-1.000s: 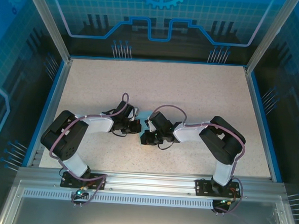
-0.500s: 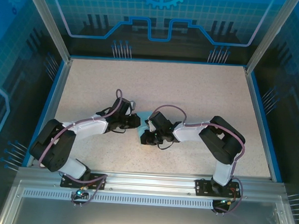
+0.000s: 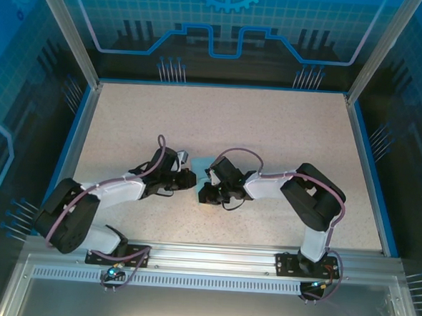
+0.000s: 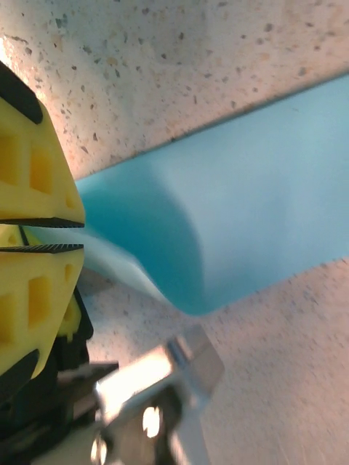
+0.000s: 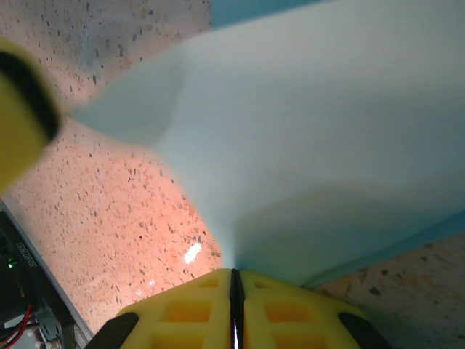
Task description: Fold a paper plane with a square sheet of paper (pick it up from the middle)
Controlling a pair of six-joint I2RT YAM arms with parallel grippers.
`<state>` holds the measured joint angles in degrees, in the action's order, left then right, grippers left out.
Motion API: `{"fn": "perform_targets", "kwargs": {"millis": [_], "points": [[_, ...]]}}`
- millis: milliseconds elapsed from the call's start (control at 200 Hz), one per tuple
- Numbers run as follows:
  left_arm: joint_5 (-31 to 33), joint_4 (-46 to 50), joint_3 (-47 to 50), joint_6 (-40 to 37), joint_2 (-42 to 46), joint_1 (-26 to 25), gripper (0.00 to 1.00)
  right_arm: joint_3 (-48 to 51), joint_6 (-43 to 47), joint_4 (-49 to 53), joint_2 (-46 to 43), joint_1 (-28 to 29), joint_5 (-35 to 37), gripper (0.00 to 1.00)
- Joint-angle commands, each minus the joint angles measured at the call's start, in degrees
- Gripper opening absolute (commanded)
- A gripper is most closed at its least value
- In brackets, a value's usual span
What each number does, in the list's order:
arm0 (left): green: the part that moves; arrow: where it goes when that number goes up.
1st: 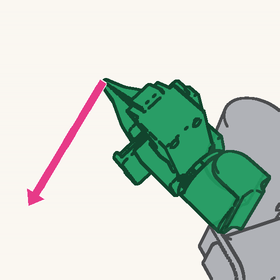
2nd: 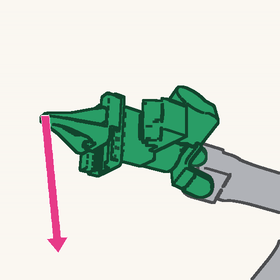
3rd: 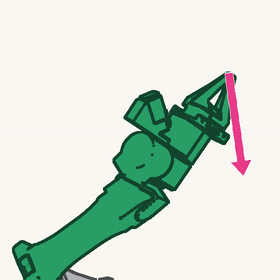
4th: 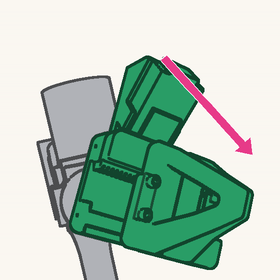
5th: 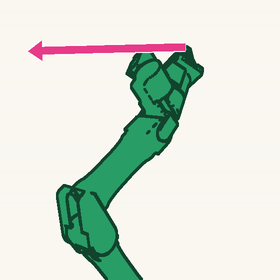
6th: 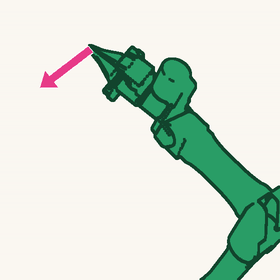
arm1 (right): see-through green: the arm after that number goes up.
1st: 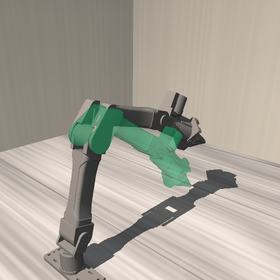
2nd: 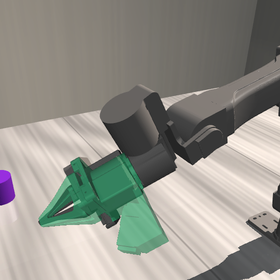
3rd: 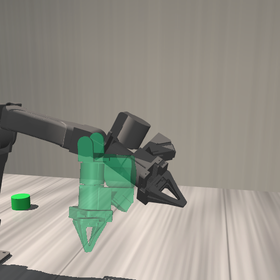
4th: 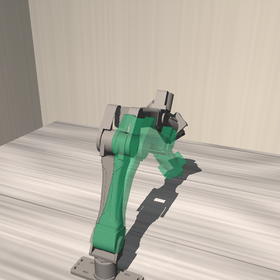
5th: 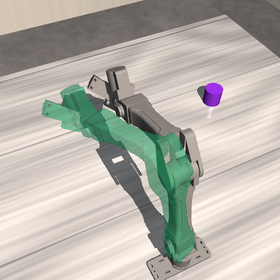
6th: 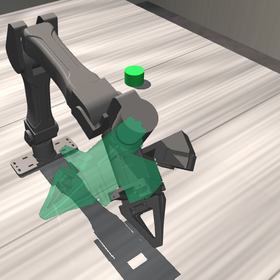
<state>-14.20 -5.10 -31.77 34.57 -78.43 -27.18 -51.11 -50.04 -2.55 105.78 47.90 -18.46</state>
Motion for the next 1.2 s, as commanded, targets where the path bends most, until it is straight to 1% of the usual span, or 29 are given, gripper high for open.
{"fn": "perform_targets", "kwargs": {"millis": [0,75,175,345,370,690,985,1195], "points": [[1.60,-3.04,2.14,0.33,3.63,-0.10,0.16,1.05,-1.54,7.99,3.79,-0.87,3.74,0.09],[-0.02,-4.64,3.29,0.47,4.51,-0.13,0.16,1.08,-2.31,8.09,4.04,-1.08,3.69,0.09],[-1.81,-6.11,4.33,0.27,4.35,-0.34,0.12,1.06,-3.26,8.50,4.51,-1.31,3.43,0.09],[-4.29,-8.31,4.37,-0.84,1.58,-1.46,0.09,1.02,-4.53,9.47,5.22,-1.52,3.58,0.09],[-4.35,-8.50,4.14,-1.05,0.89,-1.82,0.08,-0.39,-4.69,9.49,5.23,-1.50,3.52,0.08],[-2.14,-8.96,1.41,-1.69,-6.07,-2.23,0.04,-0.48,-4.91,9.42,4.97,-1.52,3.55,0.09],[1.64,-7.50,-1.30,-1.46,-11.19,-2.23,0.01,0.22,-4.54,9.03,3.92,-1.59,3.58,0.09],[3.04,-4.87,-2.12,-1.91,-12.94,-2.26,0.00,1.10,-3.60,5.09,1.72,-1.69,2.28,0.09]]}}
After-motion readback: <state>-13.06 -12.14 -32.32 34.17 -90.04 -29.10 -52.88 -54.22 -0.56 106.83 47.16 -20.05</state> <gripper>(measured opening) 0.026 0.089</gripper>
